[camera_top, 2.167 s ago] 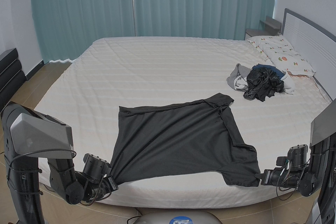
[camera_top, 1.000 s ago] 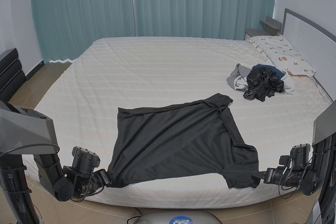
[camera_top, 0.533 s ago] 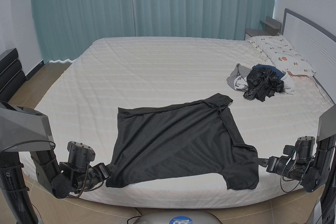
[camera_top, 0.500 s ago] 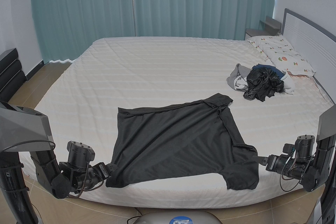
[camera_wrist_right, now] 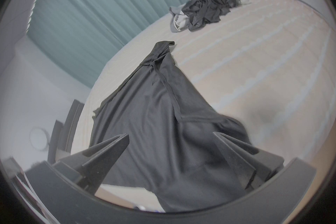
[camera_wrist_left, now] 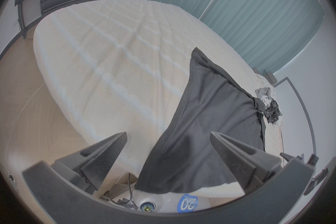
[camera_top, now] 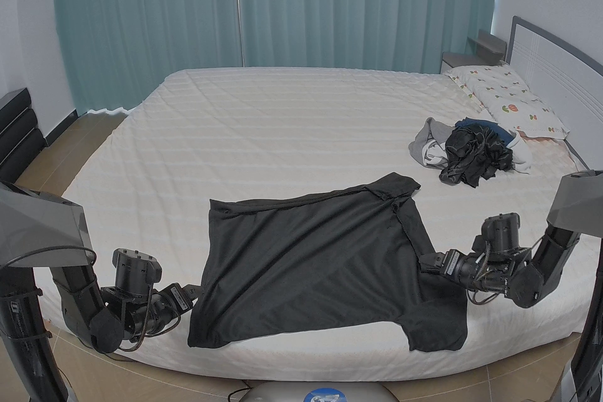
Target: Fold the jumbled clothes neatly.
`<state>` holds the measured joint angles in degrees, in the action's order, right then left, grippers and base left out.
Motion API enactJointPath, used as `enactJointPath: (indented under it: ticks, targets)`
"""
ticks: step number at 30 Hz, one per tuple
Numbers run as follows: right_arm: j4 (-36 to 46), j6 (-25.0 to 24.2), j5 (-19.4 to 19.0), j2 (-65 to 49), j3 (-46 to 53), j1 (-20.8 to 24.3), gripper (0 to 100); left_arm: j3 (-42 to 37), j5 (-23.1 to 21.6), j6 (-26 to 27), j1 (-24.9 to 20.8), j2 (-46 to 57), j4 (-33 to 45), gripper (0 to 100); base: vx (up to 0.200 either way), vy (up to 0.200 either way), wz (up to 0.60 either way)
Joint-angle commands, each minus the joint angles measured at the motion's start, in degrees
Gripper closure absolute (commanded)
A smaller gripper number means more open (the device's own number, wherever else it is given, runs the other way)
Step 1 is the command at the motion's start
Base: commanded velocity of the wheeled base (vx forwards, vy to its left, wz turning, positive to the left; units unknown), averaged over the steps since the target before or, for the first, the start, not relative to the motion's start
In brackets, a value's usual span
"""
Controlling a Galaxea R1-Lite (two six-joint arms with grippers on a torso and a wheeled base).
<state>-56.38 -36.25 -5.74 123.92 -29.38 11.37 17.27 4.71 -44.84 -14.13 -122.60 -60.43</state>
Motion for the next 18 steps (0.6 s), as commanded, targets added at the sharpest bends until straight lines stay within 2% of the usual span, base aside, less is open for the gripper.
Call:
enactJointPath:
  ticks: [1,4,7,12,18]
  targets:
    - [9.3,-9.9,3.9,3.0,-11.8,4.5,0,0.6,-0.1,-0.1,1.5,-2.9,-0.9,0,0.0,0.0,0.0]
    - [9.4,-12.2,3.8,4.0,-11.9,5.7,0,0.7,-0.1,-0.1,1.4,-3.9,-1.1,0,0.0,0.0,0.0]
    - [9.3,-12.4,3.8,4.5,-12.0,5.9,0,0.7,-0.3,-0.1,1.5,-4.1,-1.1,0,0.0,0.0,0.0]
    - [8.8,-14.8,4.2,6.1,-13.5,8.8,0,1.0,-1.6,-0.5,1.6,-4.9,-1.1,0,0.0,0.0,0.0]
    - [9.3,-14.4,5.2,7.5,-16.1,9.5,0,1.8,-1.7,-1.2,1.7,-6.4,-1.0,0,0.0,0.0,0.0]
